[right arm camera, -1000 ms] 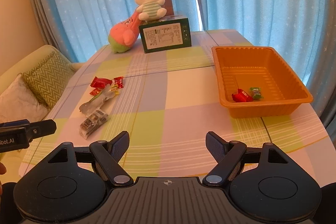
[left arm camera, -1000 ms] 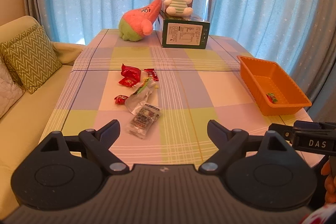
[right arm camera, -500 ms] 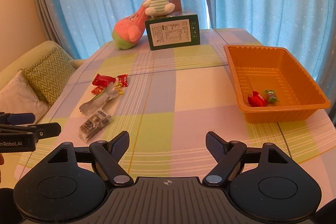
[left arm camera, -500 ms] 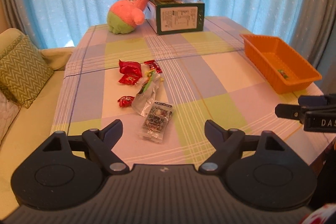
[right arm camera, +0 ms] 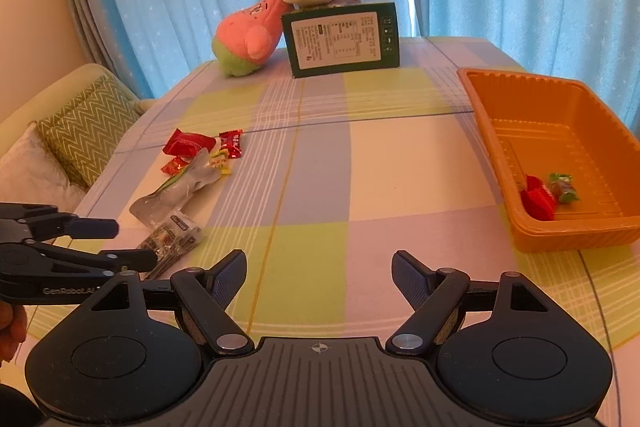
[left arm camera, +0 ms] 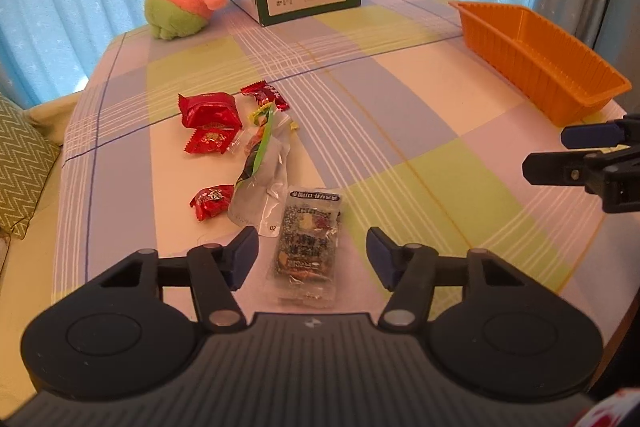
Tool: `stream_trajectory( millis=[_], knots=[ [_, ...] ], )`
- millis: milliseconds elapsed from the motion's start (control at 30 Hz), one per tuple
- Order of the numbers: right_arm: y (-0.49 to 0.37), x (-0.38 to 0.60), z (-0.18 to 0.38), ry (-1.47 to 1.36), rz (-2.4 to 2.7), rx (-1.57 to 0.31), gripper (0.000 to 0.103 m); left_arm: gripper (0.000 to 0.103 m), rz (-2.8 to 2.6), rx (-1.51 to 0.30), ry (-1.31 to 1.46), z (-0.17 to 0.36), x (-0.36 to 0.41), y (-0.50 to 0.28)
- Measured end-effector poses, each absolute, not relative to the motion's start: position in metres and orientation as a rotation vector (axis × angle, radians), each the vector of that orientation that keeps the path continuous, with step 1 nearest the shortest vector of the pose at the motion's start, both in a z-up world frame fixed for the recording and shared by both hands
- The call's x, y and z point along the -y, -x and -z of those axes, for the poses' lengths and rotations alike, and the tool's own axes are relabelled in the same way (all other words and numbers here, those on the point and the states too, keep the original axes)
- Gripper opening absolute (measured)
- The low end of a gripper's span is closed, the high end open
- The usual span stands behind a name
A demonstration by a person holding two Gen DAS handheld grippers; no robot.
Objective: Organize snacks
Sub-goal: 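Grasp the clear packaged snack with the left tool while the right tool grasps the green snack bag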
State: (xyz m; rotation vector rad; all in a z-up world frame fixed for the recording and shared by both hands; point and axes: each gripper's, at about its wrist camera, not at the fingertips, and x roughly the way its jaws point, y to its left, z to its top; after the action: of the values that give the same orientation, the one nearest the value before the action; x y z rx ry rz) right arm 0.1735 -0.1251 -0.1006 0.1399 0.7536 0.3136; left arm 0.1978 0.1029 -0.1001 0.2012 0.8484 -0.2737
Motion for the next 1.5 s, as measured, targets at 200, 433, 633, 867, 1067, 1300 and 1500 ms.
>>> stream_trajectory(
  millis=[200, 433, 633, 867, 1067, 1300, 1500],
  knots=[
    [-0.186, 0.118, 0.113, -0.141, -0.315, -0.777, 0.079, 0.043, 0.302, -0.875, -0.232, 0.119, -0.101, -0.214],
    [-0.194, 0.113, 0.121, -0.146, -0.318, -0.792, 0.079, 0.034, 0.308, -0.885, -0.240, 0.127, -0.099, -0.217],
    [-0.198, 0.108, 0.123, -0.155, -0.321, -0.798, 0.079, 0.033, 0.322, -0.870, -0.207, 0.114, -0.100, -0.208],
    [-0.202, 0.100, 0.123, -0.177, -0.340, -0.807, 0.079, 0.033, 0.291, -0.814, -0.184, 0.087, -0.114, -0.199],
    [-0.215, 0.085, 0.120, -0.213, -0.379, -0.806, 0.079, 0.033, 0.199, -0.800, -0.196, 0.080, -0.138, -0.210],
    [-0.227, 0.063, 0.118, -0.159, -0.402, -0.780, 0.079, 0.033, 0.173, -0.836, -0.380, 0.097, -0.142, -0.254],
    [-0.234, 0.066, 0.124, -0.166, -0.386, -0.783, 0.079, 0.033, 0.283, -0.868, -0.598, 0.114, -0.111, -0.270]
  ],
)
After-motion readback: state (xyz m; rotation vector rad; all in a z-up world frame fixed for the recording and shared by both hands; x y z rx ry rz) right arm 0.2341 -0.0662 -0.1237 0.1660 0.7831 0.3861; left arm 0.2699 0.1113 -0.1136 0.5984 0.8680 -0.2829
